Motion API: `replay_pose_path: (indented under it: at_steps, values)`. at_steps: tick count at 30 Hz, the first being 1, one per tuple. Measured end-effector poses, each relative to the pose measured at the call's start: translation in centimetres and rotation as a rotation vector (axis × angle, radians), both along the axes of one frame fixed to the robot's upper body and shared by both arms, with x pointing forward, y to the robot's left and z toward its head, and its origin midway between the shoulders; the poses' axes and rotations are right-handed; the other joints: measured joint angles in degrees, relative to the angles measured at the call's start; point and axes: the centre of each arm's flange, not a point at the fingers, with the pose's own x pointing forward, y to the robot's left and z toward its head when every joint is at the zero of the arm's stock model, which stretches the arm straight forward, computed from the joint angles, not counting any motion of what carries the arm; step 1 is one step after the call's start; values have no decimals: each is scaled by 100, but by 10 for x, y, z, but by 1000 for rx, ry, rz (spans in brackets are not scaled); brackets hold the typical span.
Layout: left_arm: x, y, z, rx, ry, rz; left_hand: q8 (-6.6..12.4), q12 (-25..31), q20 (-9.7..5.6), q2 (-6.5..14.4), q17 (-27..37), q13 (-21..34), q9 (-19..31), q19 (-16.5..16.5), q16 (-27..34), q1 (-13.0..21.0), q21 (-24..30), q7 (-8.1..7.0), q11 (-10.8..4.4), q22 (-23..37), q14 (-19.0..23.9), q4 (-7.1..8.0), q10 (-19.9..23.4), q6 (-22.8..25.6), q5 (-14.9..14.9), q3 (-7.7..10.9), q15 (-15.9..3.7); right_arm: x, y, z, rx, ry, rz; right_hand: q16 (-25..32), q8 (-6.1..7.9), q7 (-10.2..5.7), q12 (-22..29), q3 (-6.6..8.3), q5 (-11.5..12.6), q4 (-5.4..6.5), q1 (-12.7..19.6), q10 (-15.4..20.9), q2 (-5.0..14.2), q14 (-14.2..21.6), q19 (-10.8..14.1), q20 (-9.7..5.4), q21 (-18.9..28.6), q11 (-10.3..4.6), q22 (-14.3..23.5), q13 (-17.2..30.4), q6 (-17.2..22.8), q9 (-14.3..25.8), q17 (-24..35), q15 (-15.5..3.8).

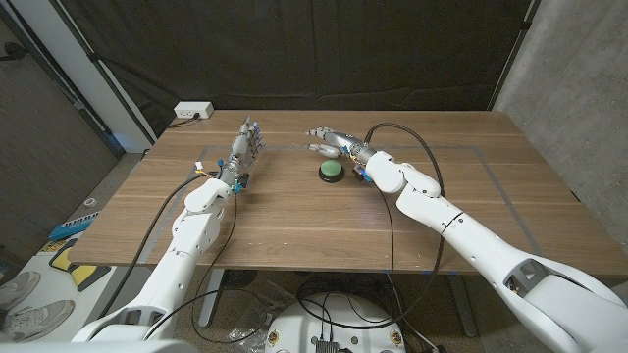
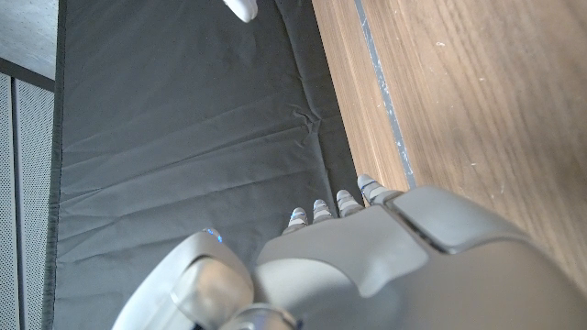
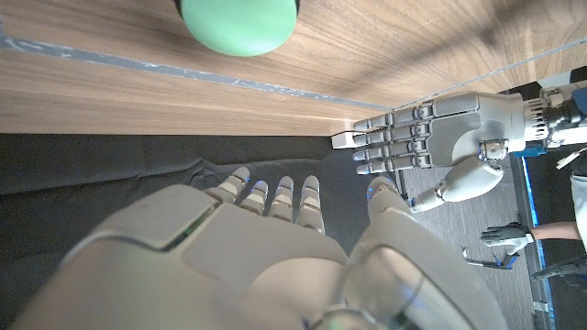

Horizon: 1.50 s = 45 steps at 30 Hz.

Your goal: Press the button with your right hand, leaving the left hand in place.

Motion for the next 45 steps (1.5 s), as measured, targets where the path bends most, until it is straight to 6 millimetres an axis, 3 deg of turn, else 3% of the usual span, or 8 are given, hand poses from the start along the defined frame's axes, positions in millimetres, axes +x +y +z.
replay_pose_path:
  at_steps: [6,23,45]
  values:
    - [0,0,-1,2,4,0,0,0,0,0,0,0,0,0,0,0,0,0,0,0,0,0,0,0,0,0,0,3,6,-6,-24,17,8,27,0,0,28,-31,-44,78,-103,-5,-15,0,0,0,0,-5,0,0,0,0,0,0]
    - [-2,-1,1,11,6,-2,0,0,0,-1,0,0,0,0,0,1,-24,1,0,0,0,0,0,0,0,0,0,16,13,-25,-88,57,-23,27,0,31,27,-6,-44,101,-102,-5,-15,0,23,21,0,-5,-1,1,-30,1,-16,0]
    - [-3,-4,4,23,7,-3,0,0,0,0,0,0,0,0,0,0,-24,1,0,0,0,0,0,-1,45,0,0,25,10,-51,-22,93,-49,27,0,63,27,-6,-44,100,-102,-65,-15,-51,1,0,-34,56,-1,1,-61,2,-15,9]
